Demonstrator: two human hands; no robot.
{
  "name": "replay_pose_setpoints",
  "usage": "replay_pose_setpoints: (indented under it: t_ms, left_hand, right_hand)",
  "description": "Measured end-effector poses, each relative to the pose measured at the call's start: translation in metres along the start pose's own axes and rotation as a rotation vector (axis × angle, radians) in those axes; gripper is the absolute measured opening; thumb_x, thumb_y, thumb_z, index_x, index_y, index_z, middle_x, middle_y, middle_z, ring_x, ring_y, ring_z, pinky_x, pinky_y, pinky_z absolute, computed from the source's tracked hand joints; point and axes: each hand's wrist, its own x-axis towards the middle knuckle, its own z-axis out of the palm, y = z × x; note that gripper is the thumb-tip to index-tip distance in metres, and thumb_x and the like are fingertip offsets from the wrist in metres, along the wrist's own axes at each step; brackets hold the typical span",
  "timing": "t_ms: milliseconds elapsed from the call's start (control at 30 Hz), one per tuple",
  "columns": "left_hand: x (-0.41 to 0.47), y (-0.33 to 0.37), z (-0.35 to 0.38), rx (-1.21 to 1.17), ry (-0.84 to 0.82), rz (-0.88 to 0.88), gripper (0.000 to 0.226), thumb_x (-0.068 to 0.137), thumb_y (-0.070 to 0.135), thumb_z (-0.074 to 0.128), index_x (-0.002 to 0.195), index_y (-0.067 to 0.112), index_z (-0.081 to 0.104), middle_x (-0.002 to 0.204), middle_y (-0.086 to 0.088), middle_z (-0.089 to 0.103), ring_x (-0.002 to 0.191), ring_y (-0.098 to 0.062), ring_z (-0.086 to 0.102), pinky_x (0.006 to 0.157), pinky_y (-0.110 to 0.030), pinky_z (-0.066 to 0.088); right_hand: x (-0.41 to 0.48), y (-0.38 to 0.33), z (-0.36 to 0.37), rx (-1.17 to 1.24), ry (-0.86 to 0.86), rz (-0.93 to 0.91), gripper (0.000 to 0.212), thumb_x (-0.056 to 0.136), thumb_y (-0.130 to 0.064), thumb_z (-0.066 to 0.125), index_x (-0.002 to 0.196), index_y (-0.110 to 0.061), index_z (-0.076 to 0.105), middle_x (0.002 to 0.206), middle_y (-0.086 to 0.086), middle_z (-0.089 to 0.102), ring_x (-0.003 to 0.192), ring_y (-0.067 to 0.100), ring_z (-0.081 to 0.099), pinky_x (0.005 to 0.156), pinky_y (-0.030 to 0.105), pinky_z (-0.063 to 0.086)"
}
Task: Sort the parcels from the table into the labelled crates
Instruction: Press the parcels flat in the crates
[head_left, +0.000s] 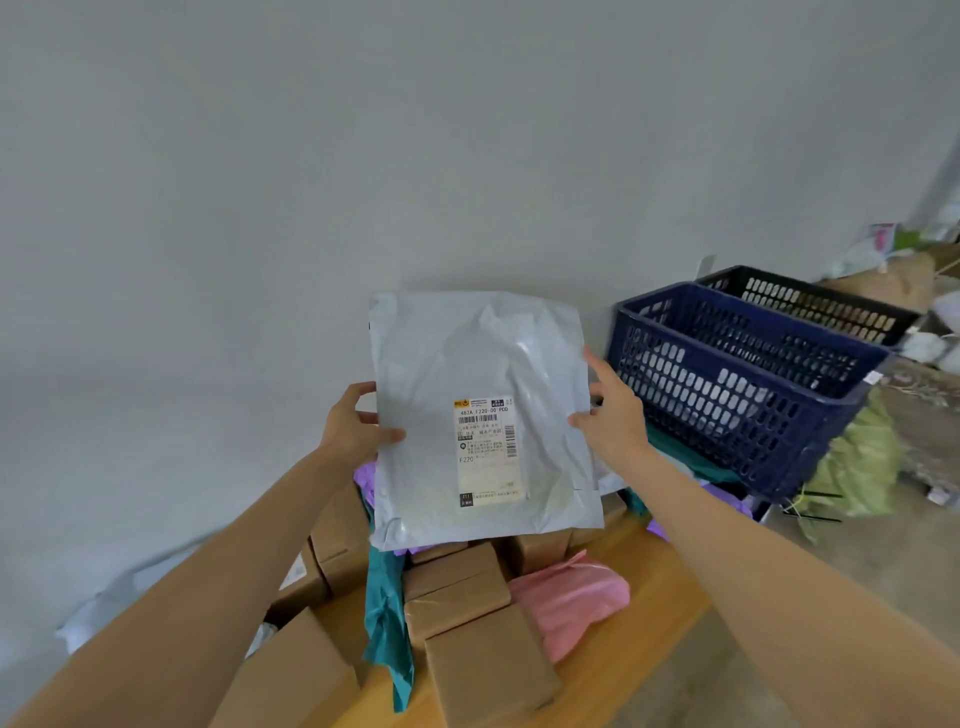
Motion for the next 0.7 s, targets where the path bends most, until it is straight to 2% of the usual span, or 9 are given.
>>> replay_pose_setpoints:
  t_ms: [133,200,267,400,433,567,700]
  left_hand:
    - [0.002,0.014,0.042,-0.006,-0.056,0.032,0.069,0.073,-0.009,0.075,0.129,0.022,0.049,0.084,-0.006,0.062,0.071,-0.016,0.062,0.047,-0.027,0.053]
    - [0.002,0.022,0.072,-0.009,-0.098,0.060,0.068,0.072,-0.012,0.074,0.128,0.019,0.050,0.083,-0.009,0.062,0.072,-0.022,0.063,0.060,-0.037,0.058]
    - [0.000,0.028,0.097,-0.005,-0.131,0.081,0.068,0.072,-0.014,0.072,0.128,0.016,0.049,0.085,-0.014,0.063,0.079,-0.030,0.064,0.076,-0.048,0.057]
    - [-0.013,0.045,0.166,-0.012,-0.207,0.089,0.069,0.072,-0.015,0.073,0.129,0.015,0.048,0.086,-0.016,0.063,0.082,-0.032,0.065,0.079,-0.051,0.056]
    - [-0.017,0.049,0.183,-0.007,-0.231,0.089,0.069,0.072,-0.014,0.074,0.129,0.015,0.048,0.088,-0.018,0.063,0.085,-0.034,0.065,0.080,-0.053,0.056]
    - [-0.036,0.068,0.254,0.047,-0.248,0.108,0.068,0.070,-0.007,0.078,0.126,0.018,0.050,0.095,-0.017,0.066,0.094,-0.034,0.065,0.083,-0.054,0.055]
    - [-0.059,0.081,0.321,0.061,-0.266,0.114,0.066,0.070,-0.007,0.079,0.124,0.020,0.050,0.098,-0.017,0.066,0.091,-0.031,0.065,0.084,-0.050,0.056]
  right_hand:
    - [-0.001,0.016,-0.040,-0.047,0.064,0.023,0.087,0.080,0.014,0.064,0.147,-0.033,0.034,0.114,0.009,0.061,0.092,0.029,0.065,0.085,0.045,0.055]
    - [-0.002,0.029,-0.068,-0.040,0.105,0.042,0.087,0.079,0.014,0.065,0.146,-0.032,0.035,0.111,0.007,0.062,0.091,0.027,0.065,0.083,0.042,0.056]
    - [-0.004,0.041,-0.091,-0.038,0.139,0.045,0.087,0.077,0.015,0.065,0.146,-0.030,0.036,0.104,0.003,0.063,0.090,0.024,0.065,0.081,0.038,0.056]
    - [-0.015,0.070,-0.154,-0.069,0.228,0.042,0.085,0.075,0.014,0.064,0.145,-0.028,0.040,0.100,-0.009,0.064,0.086,0.012,0.062,0.076,0.024,0.054]
    - [-0.018,0.077,-0.170,-0.085,0.246,0.040,0.084,0.076,0.013,0.064,0.144,-0.029,0.040,0.104,-0.008,0.064,0.088,0.012,0.061,0.078,0.024,0.053]
    - [-0.025,0.107,-0.236,-0.081,0.289,0.072,0.082,0.078,0.011,0.065,0.145,-0.029,0.040,0.106,-0.003,0.064,0.098,0.019,0.061,0.088,0.043,0.054]
    - [-0.030,0.137,-0.302,-0.084,0.308,0.085,0.078,0.079,0.010,0.067,0.144,-0.024,0.042,0.111,0.001,0.063,0.096,0.017,0.060,0.084,0.043,0.056]
